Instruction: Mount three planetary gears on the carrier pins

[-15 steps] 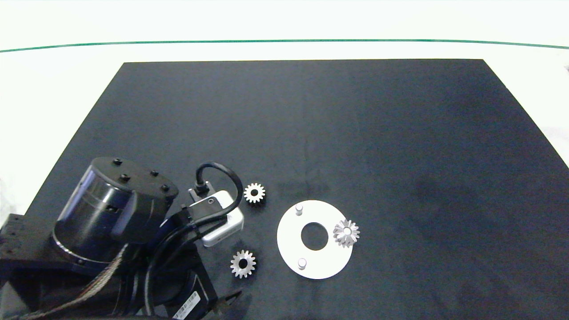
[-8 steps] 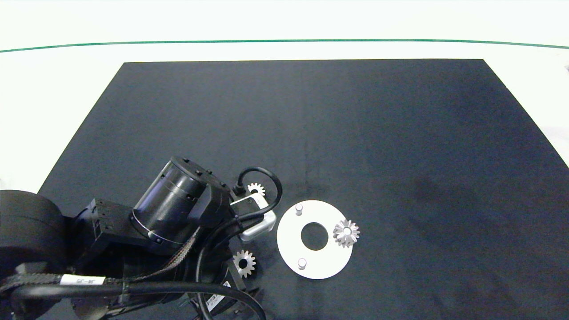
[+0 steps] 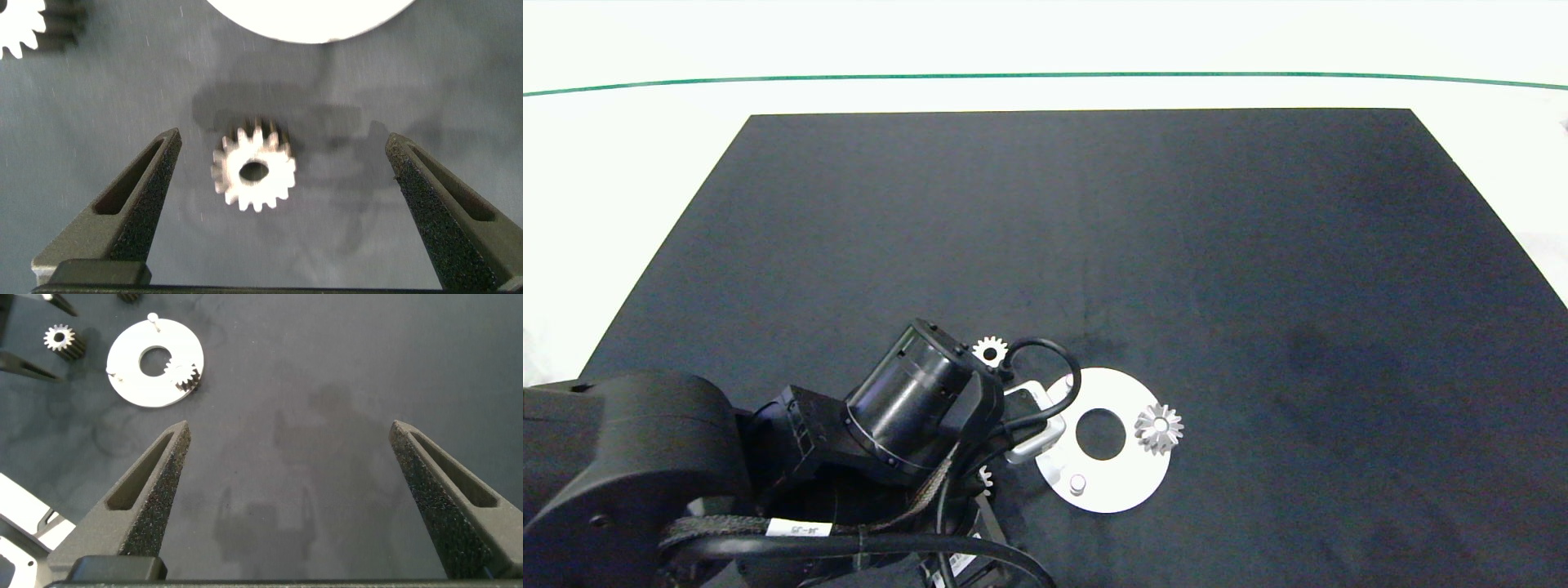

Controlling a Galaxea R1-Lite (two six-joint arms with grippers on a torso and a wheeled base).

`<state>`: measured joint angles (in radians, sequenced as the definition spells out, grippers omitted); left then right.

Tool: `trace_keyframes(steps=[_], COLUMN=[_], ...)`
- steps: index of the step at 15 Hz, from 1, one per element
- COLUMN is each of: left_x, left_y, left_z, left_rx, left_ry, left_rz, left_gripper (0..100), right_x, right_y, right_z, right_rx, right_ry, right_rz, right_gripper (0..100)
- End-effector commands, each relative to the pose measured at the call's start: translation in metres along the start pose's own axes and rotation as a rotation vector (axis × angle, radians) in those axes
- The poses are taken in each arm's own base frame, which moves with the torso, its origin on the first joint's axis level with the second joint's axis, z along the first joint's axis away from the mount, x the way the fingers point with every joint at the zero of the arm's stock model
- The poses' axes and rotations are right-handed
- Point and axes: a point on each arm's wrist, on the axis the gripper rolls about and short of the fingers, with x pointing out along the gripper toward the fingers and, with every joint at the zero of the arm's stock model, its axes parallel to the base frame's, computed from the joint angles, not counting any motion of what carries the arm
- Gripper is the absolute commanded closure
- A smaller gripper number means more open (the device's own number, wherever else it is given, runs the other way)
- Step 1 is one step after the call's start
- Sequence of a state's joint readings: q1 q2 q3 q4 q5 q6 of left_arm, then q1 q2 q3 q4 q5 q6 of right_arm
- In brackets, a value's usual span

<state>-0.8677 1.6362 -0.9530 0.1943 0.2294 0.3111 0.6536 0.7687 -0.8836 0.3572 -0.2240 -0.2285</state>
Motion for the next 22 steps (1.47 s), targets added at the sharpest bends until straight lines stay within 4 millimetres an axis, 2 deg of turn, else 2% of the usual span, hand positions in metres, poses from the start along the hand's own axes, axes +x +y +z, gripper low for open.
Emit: trace_keyframes(steps=[1, 5, 22], left_x=[0.008, 0.010, 0.011], left_y=[-0.002, -0.003, -0.004], left_z=[-0.001, -0.005, -0.011], left_rx=[0.008, -0.002, 0.009], left_ry=[0.021, 0.038, 0.070], left_rz=[-0.004, -0.007, 0.036], left_gripper=[0, 5, 40], right_x=[0.000, 0.000, -0.001], right_y=[0.000, 0.000, 0.000], right_z=[0.000, 0.000, 0.000], right_rx=[-0.002, -0.003, 0.000], right_ry=[0.003, 0.003, -0.009], right_rz=[-0.001, 0.001, 0.026], right_gripper=[0, 0, 0])
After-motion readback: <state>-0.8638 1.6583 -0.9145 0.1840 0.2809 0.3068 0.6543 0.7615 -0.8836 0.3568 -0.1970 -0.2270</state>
